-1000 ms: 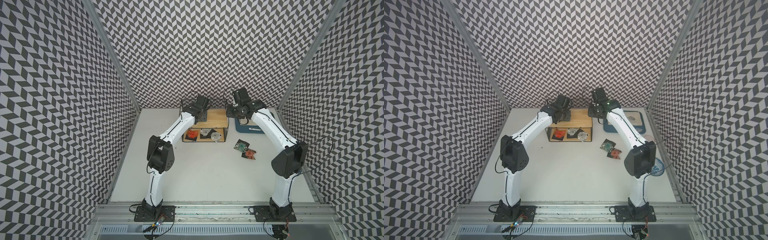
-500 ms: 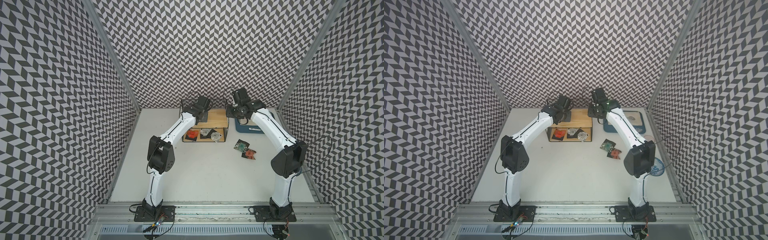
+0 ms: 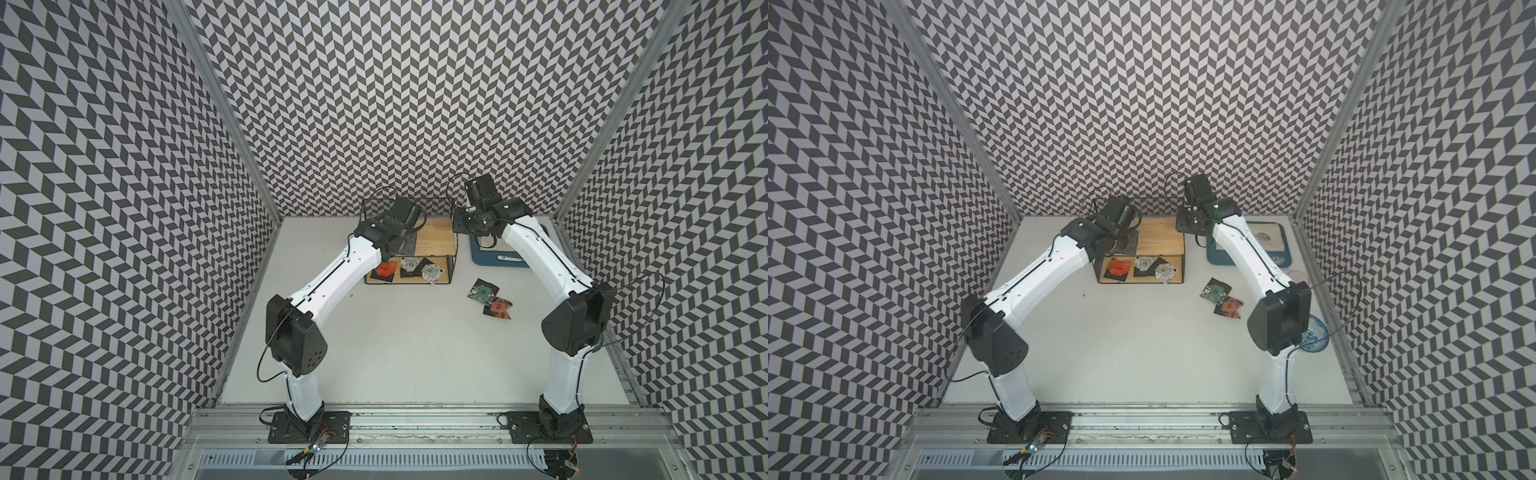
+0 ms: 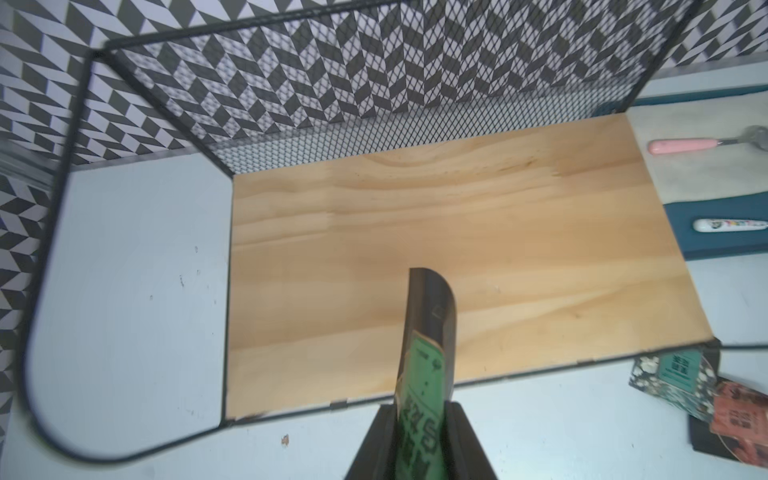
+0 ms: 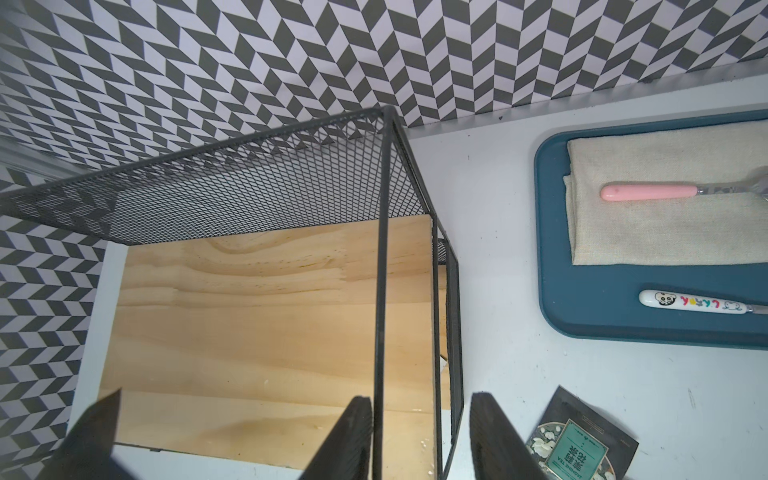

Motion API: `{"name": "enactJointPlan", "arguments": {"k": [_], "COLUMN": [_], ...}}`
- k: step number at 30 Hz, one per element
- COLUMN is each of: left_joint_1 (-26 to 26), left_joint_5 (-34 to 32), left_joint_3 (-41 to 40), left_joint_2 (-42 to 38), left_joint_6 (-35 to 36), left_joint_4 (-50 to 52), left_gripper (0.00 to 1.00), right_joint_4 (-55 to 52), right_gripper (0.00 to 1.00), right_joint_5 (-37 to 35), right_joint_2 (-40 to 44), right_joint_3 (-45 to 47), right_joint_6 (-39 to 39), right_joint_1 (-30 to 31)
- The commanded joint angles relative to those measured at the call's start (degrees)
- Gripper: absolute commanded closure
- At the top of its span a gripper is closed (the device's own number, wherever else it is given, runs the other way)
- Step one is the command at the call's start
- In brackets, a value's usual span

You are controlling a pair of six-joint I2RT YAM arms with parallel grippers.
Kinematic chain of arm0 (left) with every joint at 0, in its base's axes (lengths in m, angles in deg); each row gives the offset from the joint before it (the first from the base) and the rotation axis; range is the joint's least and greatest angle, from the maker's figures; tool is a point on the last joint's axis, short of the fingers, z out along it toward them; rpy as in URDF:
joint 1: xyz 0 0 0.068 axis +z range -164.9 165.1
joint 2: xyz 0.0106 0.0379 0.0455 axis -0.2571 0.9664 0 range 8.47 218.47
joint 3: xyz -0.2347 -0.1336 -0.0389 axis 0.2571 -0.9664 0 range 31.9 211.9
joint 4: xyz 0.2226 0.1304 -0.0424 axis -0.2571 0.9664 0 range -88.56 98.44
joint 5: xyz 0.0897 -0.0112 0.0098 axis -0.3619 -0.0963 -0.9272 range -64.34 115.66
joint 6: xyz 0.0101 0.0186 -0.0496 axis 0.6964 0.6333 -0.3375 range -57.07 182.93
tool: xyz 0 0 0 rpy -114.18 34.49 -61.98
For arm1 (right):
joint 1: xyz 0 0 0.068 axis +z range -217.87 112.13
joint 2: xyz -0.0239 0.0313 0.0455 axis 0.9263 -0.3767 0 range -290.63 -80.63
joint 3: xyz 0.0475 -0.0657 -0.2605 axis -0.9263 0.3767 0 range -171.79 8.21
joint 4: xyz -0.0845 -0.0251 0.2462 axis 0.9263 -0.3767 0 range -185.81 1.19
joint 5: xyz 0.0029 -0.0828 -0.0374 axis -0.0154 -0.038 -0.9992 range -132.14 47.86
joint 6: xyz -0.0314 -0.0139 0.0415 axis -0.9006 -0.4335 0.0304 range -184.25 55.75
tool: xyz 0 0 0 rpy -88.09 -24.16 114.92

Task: Remove the tea bags from the shelf
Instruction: Pick up the tea bag from the shelf, then place the tea bag at the center of the board.

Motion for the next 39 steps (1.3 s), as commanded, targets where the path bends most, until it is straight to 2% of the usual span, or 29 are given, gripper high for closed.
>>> {"name": "enactJointPlan", "arguments": {"k": [1, 3, 6, 13, 17, 22, 26, 27, 31, 37, 39], "left_joint_1": [0.08, 0.00, -0.88, -1.81, 0.31, 1.73, 5.76, 5.88, 5.80, 5.62, 5.55], "left_joint_5": [-0.17, -0.74, 0.89, 0.99, 1.44, 0.20, 4.30, 4.47, 5.42, 6.33, 5.85], "left_joint_3": [-5.92, -7.47, -14.06, -38.13, -47.93, -52.94, -57.04, -57.67, -58.94, -59.60, -58.29], "left_joint_2": [-4.66, -6.27, -12.32, -25.40, -23.85, -20.72, -20.31, -20.44, -20.34, -20.66, -21.82], "left_joint_6": [-1.96, -3.56, -5.00, -10.57, -12.60, -14.53, -14.96, -15.21, -16.34, -16.99, -17.10], "left_joint_4": [-0.39, 1.73, 1.51, 1.18, -3.55, -9.77, -13.47, -14.15, -15.27, -15.76, -14.77], "left_gripper": [0.78, 0.81, 0.82, 0.80, 0.79, 0.81, 0.78, 0.77, 0.50, 0.45, 0.34], "right_joint_4": [0.84, 0.78, 1.06, 1.39, 1.64, 1.78, 1.80, 1.74, 1.90, 1.96, 2.05], "right_gripper": [0.57, 0.57, 0.57, 0.57, 0.57, 0.57, 0.57, 0.57, 0.57, 0.57, 0.57], "right_joint_5": [-1.35, -1.42, -1.62, -1.48, -1.22, -0.56, -0.12, -0.04, -0.04, 0.23, 0.16], "right_joint_2": [-0.56, -0.50, -0.08, 0.25, 0.38, 0.49, 0.60, 0.63, 0.58, 0.58, 0.62], "right_joint_3": [-1.38, -1.51, -0.99, -0.59, -0.51, -0.50, -0.30, -0.37, -0.17, 0.20, 0.11], "right_joint_6": [0.17, 0.18, 0.28, 0.43, 0.42, 0.38, 0.31, 0.37, 0.38, 0.65, 0.63], "right_joint_1": [-0.13, -0.13, -0.13, -0.13, -0.12, -0.05, -0.04, -0.04, -0.08, -0.04, -0.05]}}
